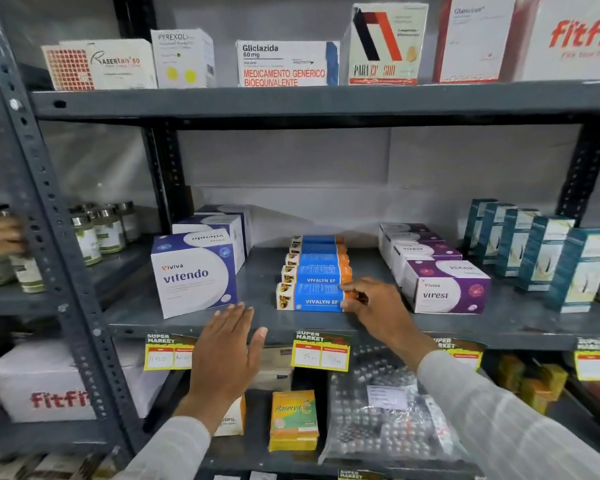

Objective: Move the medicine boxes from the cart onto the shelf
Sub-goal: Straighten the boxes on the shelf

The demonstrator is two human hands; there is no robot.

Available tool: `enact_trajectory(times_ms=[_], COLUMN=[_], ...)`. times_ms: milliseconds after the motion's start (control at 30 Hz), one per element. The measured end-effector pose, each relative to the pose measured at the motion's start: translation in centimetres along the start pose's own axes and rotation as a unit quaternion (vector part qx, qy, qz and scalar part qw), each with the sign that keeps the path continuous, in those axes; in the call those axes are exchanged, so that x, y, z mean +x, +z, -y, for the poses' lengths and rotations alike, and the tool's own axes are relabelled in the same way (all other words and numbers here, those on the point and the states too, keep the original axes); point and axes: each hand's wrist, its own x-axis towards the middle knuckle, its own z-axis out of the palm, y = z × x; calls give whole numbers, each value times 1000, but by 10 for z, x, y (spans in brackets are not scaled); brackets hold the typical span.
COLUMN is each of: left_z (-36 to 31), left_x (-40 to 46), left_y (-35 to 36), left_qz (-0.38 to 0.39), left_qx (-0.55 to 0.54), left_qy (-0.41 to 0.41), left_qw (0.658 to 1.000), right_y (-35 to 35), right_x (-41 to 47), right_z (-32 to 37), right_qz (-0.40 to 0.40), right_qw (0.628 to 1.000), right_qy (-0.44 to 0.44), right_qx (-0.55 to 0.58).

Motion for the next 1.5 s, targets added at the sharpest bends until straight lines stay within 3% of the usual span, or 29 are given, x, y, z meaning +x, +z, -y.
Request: enact_trajectory(times_ms=[267,367,467,533,633,700,733,867,1100,1500], left_z=[4,5,19,37,52,57,62,87,121,135], left_x=[0,-5,-7,1,20,31,35,47,75,82], left_y=[3,-11,-38,-55,-82,-93,-95,-92,-91,-74], left_qz=[-1,-54,-216,-254,-175,-117,-86,-26,3,13], left_qx=[-13,-154,-293,-330,-452,-556,-575,-582,-594,-608], left_qy=[10,-29,-155,-225,-291,-297,-288,-266,-259,-257], left_qw=[1000,986,918,881,825,768,761,768,761,751], right_y=[0,5,23,34,64,90,102,129,154,161], right_x=[-5,-10,-5,5,29,46,52,56,54,55], right_z=[5,20,66,110,164,180,182,192,197,191], right_qz=[12,-48,-110,-51,112,160,170,168,157,140], right_qw=[1000,998,993,993,943,901,884,849,909,922], right_qy=[12,1,-50,-39,51,115,130,159,135,116], right_qx=[-19,-50,-8,104,309,387,415,474,362,342])
